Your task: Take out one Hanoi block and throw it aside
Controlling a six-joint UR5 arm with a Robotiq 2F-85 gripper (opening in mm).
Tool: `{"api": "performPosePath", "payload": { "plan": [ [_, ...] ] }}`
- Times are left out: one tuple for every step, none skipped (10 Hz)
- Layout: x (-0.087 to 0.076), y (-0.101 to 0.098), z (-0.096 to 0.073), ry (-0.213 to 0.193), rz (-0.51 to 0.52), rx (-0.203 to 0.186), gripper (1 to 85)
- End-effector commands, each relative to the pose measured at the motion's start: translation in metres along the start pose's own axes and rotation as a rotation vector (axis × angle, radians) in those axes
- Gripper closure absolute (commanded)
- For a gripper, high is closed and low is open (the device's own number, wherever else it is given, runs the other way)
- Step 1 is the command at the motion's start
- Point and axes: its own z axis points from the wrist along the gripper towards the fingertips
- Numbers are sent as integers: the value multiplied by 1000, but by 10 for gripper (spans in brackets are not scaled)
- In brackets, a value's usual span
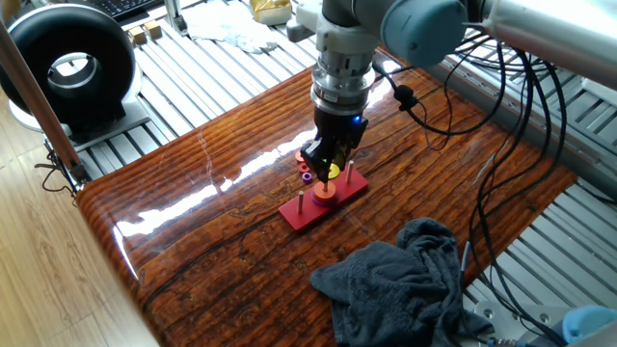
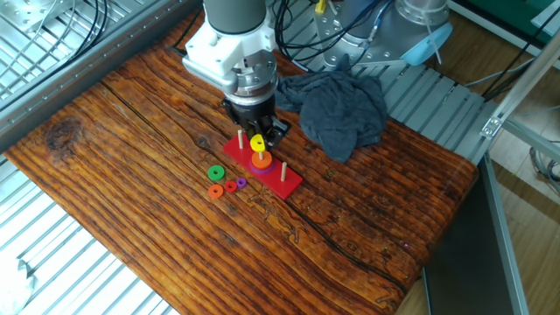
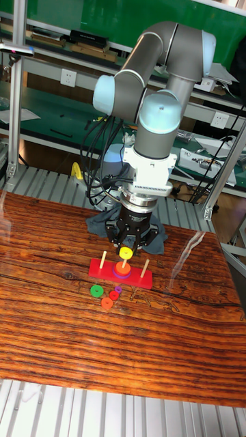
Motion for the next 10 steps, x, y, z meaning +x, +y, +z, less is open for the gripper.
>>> {"api": "performPosePath", "payload": {
  "plan": [
    [-7, -2, -1, -7, -10, -6, 463],
    [-10, -5, 0, -11, -17, 5, 463],
    [-14, -9, 2, -13, -26, 18, 463],
    [-20, -13, 4, -16, -35, 24, 463],
    [-23, -15, 6, -17, -40, 26, 467],
    [-25, -16, 7, -20, -46, 26, 467],
    [-27, -18, 8, -21, -49, 28, 467],
    [-29, -19, 9, -24, -51, 28, 470],
    [-31, -19, 10, -27, -54, 28, 470],
    [-33, -20, 12, -29, -57, 29, 470]
  ]
}}
